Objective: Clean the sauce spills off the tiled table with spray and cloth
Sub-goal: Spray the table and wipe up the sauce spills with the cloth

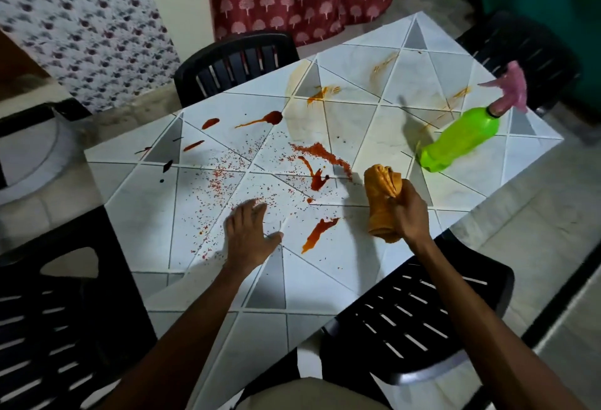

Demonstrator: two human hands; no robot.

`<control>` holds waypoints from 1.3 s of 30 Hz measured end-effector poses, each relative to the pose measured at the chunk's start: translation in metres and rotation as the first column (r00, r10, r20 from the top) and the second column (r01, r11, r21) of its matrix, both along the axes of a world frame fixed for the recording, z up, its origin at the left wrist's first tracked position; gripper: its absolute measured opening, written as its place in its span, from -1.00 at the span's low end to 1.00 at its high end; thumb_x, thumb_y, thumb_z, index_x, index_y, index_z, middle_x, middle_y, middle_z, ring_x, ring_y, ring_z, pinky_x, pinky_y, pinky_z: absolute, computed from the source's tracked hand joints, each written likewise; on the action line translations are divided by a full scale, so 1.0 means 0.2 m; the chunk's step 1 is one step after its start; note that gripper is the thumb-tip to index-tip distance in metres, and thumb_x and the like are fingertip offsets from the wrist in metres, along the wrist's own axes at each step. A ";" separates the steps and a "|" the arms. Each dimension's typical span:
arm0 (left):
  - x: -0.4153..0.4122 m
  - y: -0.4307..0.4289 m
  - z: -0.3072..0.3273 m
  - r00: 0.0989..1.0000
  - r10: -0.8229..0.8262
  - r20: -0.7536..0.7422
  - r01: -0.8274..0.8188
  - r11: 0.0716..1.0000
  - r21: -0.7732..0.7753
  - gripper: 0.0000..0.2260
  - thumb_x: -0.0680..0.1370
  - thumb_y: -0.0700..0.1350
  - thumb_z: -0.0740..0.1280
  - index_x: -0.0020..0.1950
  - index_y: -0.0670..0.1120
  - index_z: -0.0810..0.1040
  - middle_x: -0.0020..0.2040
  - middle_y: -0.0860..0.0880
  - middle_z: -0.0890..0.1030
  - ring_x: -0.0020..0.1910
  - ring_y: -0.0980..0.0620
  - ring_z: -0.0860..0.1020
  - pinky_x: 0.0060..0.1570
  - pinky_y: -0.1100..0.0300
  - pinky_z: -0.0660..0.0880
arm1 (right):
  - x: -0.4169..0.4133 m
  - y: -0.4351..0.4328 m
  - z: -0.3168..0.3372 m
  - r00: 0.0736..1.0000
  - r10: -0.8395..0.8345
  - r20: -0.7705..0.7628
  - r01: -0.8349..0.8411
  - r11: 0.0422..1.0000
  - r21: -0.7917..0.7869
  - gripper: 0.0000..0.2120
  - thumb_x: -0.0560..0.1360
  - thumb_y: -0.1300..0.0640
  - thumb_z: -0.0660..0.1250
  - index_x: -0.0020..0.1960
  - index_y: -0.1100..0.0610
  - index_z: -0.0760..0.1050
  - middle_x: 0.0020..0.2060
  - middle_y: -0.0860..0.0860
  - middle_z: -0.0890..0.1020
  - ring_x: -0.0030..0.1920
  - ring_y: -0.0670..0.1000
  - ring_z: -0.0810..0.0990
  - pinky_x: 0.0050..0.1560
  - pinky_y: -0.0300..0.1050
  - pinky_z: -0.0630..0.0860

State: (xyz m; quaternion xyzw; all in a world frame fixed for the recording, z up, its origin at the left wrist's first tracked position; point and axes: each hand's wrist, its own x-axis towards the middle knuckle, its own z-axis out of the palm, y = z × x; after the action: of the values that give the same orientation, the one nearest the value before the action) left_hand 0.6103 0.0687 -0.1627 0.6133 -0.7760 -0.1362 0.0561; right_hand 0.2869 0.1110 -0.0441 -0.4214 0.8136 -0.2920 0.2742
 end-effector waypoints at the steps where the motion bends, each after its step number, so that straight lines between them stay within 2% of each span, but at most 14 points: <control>1: -0.01 0.00 0.00 1.000 0.000 0.004 0.000 1.000 -0.001 -0.28 0.36 0.34 0.34 0.42 -0.01 0.43 0.45 -0.11 0.39 0.44 -0.16 0.31 0.36 -0.19 0.27 | -0.06 -0.01 0.00 0.996 0.020 -0.092 -0.019 1.000 0.014 -0.66 0.39 0.06 0.17 0.11 0.15 0.46 -0.03 0.22 0.65 -0.01 0.32 0.59 -0.16 0.05 0.39; 4: -0.02 -0.01 0.00 1.000 0.013 0.015 -0.013 1.000 0.020 -0.27 0.36 0.34 0.32 0.43 -0.01 0.40 0.47 -0.11 0.36 0.45 -0.16 0.28 0.36 -0.21 0.27 | -0.23 -0.06 -0.08 0.966 0.027 -0.256 -0.007 0.997 0.080 -0.75 0.45 0.13 0.17 0.10 0.18 0.42 -0.01 0.27 0.62 -0.02 0.35 0.58 -0.20 0.05 0.39; 6: -0.02 -0.01 -0.01 1.000 0.015 0.011 -0.016 0.999 0.035 -0.26 0.36 0.33 0.33 0.45 -0.01 0.38 0.48 -0.11 0.33 0.47 -0.16 0.25 0.37 -0.22 0.26 | -0.29 -0.10 -0.16 0.967 0.039 -0.253 -0.001 0.989 0.150 -0.78 0.46 0.12 0.17 0.08 0.15 0.39 -0.05 0.26 0.60 -0.09 0.34 0.60 -0.21 0.12 0.52; 9: -0.01 -0.01 0.00 1.000 0.026 -0.010 -0.026 0.998 0.054 -0.25 0.36 0.31 0.36 0.46 -0.02 0.36 0.50 -0.12 0.29 0.48 -0.16 0.22 0.36 -0.24 0.25 | -0.35 -0.14 -0.38 0.988 0.080 -0.133 -0.049 0.972 0.229 -0.72 0.41 -0.04 0.15 0.07 0.04 0.38 -0.14 0.22 0.62 -0.27 0.24 0.63 -0.26 0.19 0.60; 12: -0.02 0.00 0.00 0.998 0.054 -0.025 -0.052 0.995 0.081 -0.24 0.36 0.26 0.43 0.48 -0.02 0.33 0.52 -0.12 0.25 0.50 -0.17 0.20 0.36 -0.25 0.25 | -0.27 -0.18 -0.48 0.992 0.119 -0.041 -0.103 0.955 0.277 -0.65 0.37 -0.13 0.15 0.07 0.04 0.39 -0.12 0.25 0.63 -0.21 0.27 0.66 -0.24 0.18 0.62; 14: -0.03 0.02 0.01 0.996 0.076 -0.039 -0.072 0.993 0.092 -0.24 0.37 0.23 0.44 0.49 -0.01 0.31 0.53 -0.11 0.23 0.51 -0.16 0.19 0.36 -0.25 0.25 | -0.17 -0.20 -0.40 0.993 0.120 -0.001 -0.115 0.953 0.282 -0.65 0.40 -0.11 0.17 0.08 0.07 0.43 -0.07 0.24 0.64 -0.14 0.28 0.65 -0.18 0.13 0.61; 18: -0.04 0.06 0.01 0.995 0.082 -0.047 -0.076 0.990 0.119 -0.23 0.38 0.21 0.45 0.51 -0.01 0.28 0.55 -0.11 0.20 0.52 -0.16 0.15 0.38 -0.24 0.23 | 0.07 -0.19 -0.18 0.986 0.146 0.087 -0.162 0.959 0.234 -0.43 0.33 -0.13 0.13 0.16 0.24 0.48 -0.07 0.12 0.57 -0.09 0.15 0.55 -0.09 -0.07 0.44; 22: -0.04 0.09 0.00 0.995 0.092 -0.046 -0.086 0.989 0.122 -0.24 0.39 0.20 0.45 0.50 -0.02 0.29 0.55 -0.12 0.21 0.52 -0.17 0.15 0.38 -0.26 0.23 | 0.31 -0.13 -0.14 0.945 0.258 0.202 -0.304 0.920 0.246 -0.68 0.43 -0.01 0.21 0.08 0.15 0.47 -0.16 -0.01 0.56 -0.17 0.04 0.56 -0.26 -0.19 0.41; 25: -0.04 0.10 0.01 0.995 0.093 -0.046 -0.087 0.988 0.124 -0.24 0.38 0.19 0.47 0.49 -0.04 0.32 0.54 -0.14 0.21 0.51 -0.18 0.16 0.36 -0.27 0.24 | 0.47 -0.11 -0.14 0.897 0.354 0.266 -0.420 0.870 0.258 -0.50 0.32 0.01 0.17 0.21 0.14 0.50 -0.11 -0.01 0.57 -0.10 0.05 0.58 -0.12 -0.13 0.42; 28: -0.03 0.10 0.00 0.995 0.086 -0.052 -0.079 0.990 0.116 -0.25 0.37 0.18 0.48 0.47 -0.07 0.35 0.52 -0.17 0.25 0.49 -0.21 0.21 0.34 -0.29 0.29 | 0.55 -0.09 -0.16 0.853 0.399 0.335 -0.488 0.838 0.244 -0.48 0.35 0.00 0.16 0.25 0.14 0.52 -0.07 0.05 0.63 -0.10 0.09 0.60 -0.05 -0.05 0.49; 30: -0.03 0.10 0.00 0.995 0.082 -0.050 -0.076 0.990 0.115 -0.25 0.36 0.18 0.48 0.46 -0.07 0.36 0.52 -0.18 0.26 0.48 -0.22 0.22 0.33 -0.28 0.31 | 0.56 -0.06 -0.18 0.851 0.354 0.388 -0.460 0.859 0.224 -0.56 0.44 0.04 0.21 0.28 0.11 0.53 0.04 0.12 0.69 -0.03 0.14 0.65 0.08 0.08 0.59; 32: -0.03 0.10 0.00 0.996 0.079 -0.048 -0.073 0.991 0.113 -0.26 0.36 0.19 0.48 0.46 -0.06 0.36 0.52 -0.17 0.25 0.48 -0.22 0.22 0.33 -0.26 0.29 | 0.53 -0.04 -0.17 0.868 0.281 0.409 -0.379 0.908 0.180 -0.65 0.52 0.13 0.26 0.29 0.09 0.53 0.10 0.13 0.69 0.02 0.11 0.65 0.14 0.13 0.59; 36: -0.03 0.10 0.02 0.996 0.078 -0.052 -0.072 0.991 0.113 -0.27 0.36 0.18 0.49 0.45 -0.05 0.37 0.52 -0.17 0.25 0.48 -0.20 0.22 0.34 -0.24 0.27 | 0.34 0.00 -0.09 0.920 0.211 0.331 -0.253 0.963 0.089 -0.56 0.50 0.16 0.25 0.37 0.20 0.48 0.11 0.03 0.60 0.08 0.07 0.56 0.10 -0.09 0.45; 39: -0.04 0.11 0.03 0.992 0.096 -0.082 -0.085 0.988 0.129 -0.29 0.39 0.15 0.49 0.46 -0.04 0.36 0.54 -0.14 0.23 0.50 -0.18 0.18 0.37 -0.23 0.23 | 0.14 0.06 -0.07 0.945 0.143 0.293 -0.173 0.982 0.081 -0.59 0.57 0.26 0.29 0.41 0.15 0.46 0.20 0.04 0.59 0.17 0.10 0.55 0.12 -0.13 0.41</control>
State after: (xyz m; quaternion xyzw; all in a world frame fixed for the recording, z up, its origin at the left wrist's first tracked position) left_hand 0.6023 0.0899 -0.1563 0.6436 -0.7340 -0.2090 0.0577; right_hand 0.3154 0.1222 -0.0590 -0.4235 0.7434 -0.2833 0.4333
